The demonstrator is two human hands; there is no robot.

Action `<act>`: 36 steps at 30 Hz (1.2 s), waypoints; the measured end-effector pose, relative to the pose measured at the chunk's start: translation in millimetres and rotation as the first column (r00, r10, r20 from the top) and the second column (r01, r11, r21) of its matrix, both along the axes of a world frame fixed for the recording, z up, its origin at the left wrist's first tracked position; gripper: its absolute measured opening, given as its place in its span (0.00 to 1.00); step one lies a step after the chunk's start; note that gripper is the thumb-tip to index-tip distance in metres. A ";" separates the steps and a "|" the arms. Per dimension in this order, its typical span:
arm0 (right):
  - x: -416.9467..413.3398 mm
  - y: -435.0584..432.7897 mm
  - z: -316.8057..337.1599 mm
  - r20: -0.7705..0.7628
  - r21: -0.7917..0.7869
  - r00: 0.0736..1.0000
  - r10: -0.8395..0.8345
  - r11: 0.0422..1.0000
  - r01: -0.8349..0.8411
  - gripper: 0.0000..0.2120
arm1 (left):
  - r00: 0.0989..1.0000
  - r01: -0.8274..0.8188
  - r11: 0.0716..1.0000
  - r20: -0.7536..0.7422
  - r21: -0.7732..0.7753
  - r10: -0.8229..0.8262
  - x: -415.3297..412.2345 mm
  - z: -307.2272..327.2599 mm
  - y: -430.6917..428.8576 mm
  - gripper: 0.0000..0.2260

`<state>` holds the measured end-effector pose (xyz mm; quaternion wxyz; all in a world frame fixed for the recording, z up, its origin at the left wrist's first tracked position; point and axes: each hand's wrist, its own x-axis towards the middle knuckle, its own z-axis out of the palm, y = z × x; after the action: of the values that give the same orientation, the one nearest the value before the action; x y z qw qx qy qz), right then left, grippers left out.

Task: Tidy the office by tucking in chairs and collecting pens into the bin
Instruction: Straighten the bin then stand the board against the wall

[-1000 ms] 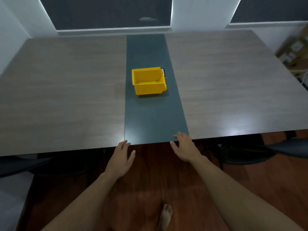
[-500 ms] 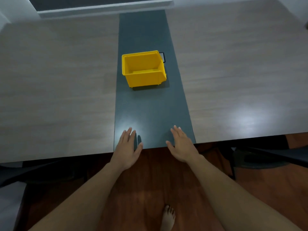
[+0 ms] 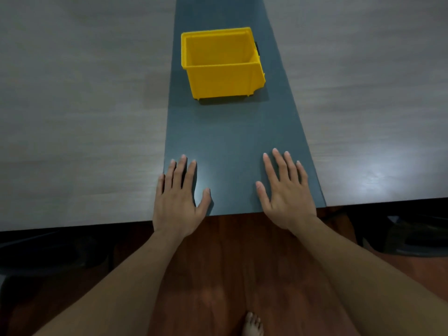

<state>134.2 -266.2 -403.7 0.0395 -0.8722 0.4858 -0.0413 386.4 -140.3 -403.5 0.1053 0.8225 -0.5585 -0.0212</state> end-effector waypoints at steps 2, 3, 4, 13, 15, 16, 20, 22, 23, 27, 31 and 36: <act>0.6 -1.1 -1.0 -0.006 -0.022 1.000 0.009 1.000 -0.009 0.34 | 1.000 -0.005 1.000 0.015 -0.019 0.005 -0.5 -3.3 1.5 0.34; 0.9 -0.4 -1.5 -0.001 -0.033 1.000 0.000 0.999 0.000 0.34 | 1.000 -0.006 1.000 0.020 -0.029 0.007 -0.3 -4.6 2.1 0.34; 0.9 0.4 -2.3 0.003 -0.047 1.000 -0.007 0.999 0.007 0.34 | 1.000 -0.011 0.999 0.022 -0.038 0.012 0.1 -6.1 2.2 0.34; 0.3 -0.3 -11.5 0.000 -0.109 1.000 -0.008 0.994 0.008 0.35 | 0.998 -0.020 0.997 0.051 -0.069 0.024 0.4 -11.7 1.9 0.35; 0.3 -0.7 -13.1 -0.001 -0.102 1.000 -0.003 0.995 0.003 0.35 | 0.998 -0.026 0.997 0.049 -0.068 0.029 -0.7 -11.9 1.9 0.35; 0.4 -0.8 -13.5 0.000 -0.102 1.000 -0.001 0.995 0.001 0.35 | 0.998 -0.028 0.997 0.050 -0.069 0.032 -1.0 -12.0 2.0 0.35; 2.0 -0.8 -13.9 0.010 -0.111 1.000 -0.006 0.994 0.007 0.35 | 0.997 -0.028 0.997 0.068 -0.066 0.032 -0.3 -11.9 3.0 0.35; 2.0 -1.6 -13.6 0.004 -0.111 1.000 -0.009 0.994 0.009 0.36 | 0.996 -0.026 0.998 0.079 -0.055 0.030 -0.4 -11.1 1.6 0.35; 2.0 -2.2 -13.2 0.003 -0.110 1.000 -0.007 0.994 0.007 0.36 | 0.996 -0.025 0.999 0.083 -0.045 0.029 -0.8 -10.9 0.8 0.35; 3.3 -4.1 -11.5 0.012 -0.118 1.000 -0.004 0.993 0.006 0.36 | 0.995 -0.022 0.999 0.094 -0.037 0.026 0.3 -9.4 -1.4 0.36; 5.7 -7.8 -11.4 0.007 -0.119 1.000 -0.012 0.993 0.012 0.36 | 0.995 -0.012 0.999 0.103 -0.031 0.016 4.1 -10.9 -6.0 0.36; 11.0 -12.5 -14.0 0.001 -0.134 1.000 -0.017 0.991 0.017 0.36 | 0.994 -0.007 0.998 0.106 -0.056 0.013 9.7 -13.2 -10.4 0.36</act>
<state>145.1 -278.8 -417.7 -0.0194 -0.8687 0.4893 -0.0741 396.1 -150.7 -416.7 0.0985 0.8220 -0.5596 0.0387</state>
